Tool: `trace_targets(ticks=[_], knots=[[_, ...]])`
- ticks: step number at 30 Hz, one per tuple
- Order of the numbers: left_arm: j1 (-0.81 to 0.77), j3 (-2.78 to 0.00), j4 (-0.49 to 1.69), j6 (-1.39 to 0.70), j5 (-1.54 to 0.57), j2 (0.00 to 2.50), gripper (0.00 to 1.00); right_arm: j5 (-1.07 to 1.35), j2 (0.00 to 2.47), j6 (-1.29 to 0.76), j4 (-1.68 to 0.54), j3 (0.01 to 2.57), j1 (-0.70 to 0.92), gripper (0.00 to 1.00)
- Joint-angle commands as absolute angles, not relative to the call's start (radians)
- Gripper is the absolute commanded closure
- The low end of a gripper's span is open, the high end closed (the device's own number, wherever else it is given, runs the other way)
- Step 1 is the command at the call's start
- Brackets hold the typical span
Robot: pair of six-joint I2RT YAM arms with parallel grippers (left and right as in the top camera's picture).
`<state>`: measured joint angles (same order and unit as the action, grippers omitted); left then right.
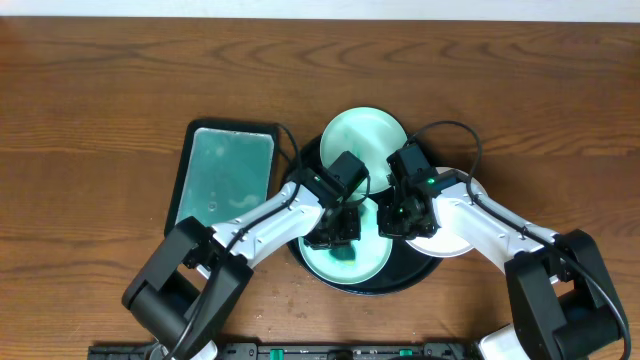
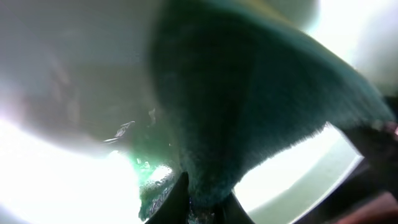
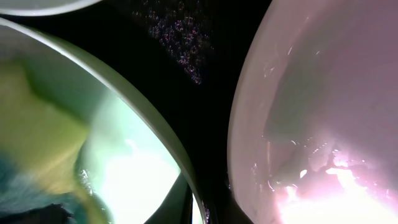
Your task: Clean dirty plates on tray and stack at the side
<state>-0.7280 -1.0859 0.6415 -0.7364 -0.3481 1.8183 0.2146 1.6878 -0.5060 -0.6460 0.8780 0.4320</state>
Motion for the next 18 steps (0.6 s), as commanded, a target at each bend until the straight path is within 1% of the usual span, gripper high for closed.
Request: trace_targets(ticks=[1, 6, 9, 12, 15, 18], knots=[[-0.67, -1.044, 0.709, -0.808, -0.147, 1.883, 0.93, 0.113, 1.718, -0.5, -0.646, 0.87, 0.419, 0.95], [-0.606, -1.084, 0.809, -0.802, -0.009, 1.883, 0.93, 0.113, 1.718, -0.5, -0.647, 0.87, 0.419, 0.95], [-0.579, -1.121, 0.851, -0.75, -0.035, 1.883, 0.93, 0.113, 1.718, -0.5, -0.646, 0.87, 0.419, 0.94], [-0.572, -1.169, 0.857, -0.664, -0.226, 1.882, 0.93, 0.113, 1.718, -0.5, -0.647, 0.87, 0.419, 0.95], [-0.588, -1.177, 0.794, -0.621, -0.422, 1.883, 0.93, 0.113, 1.718, -0.5, -0.647, 0.87, 0.419, 0.95], [-0.63, -1.173, 0.721, -0.625, -0.472, 1.884, 0.93, 0.113, 1.718, -0.5, -0.647, 0.87, 0.419, 0.95]])
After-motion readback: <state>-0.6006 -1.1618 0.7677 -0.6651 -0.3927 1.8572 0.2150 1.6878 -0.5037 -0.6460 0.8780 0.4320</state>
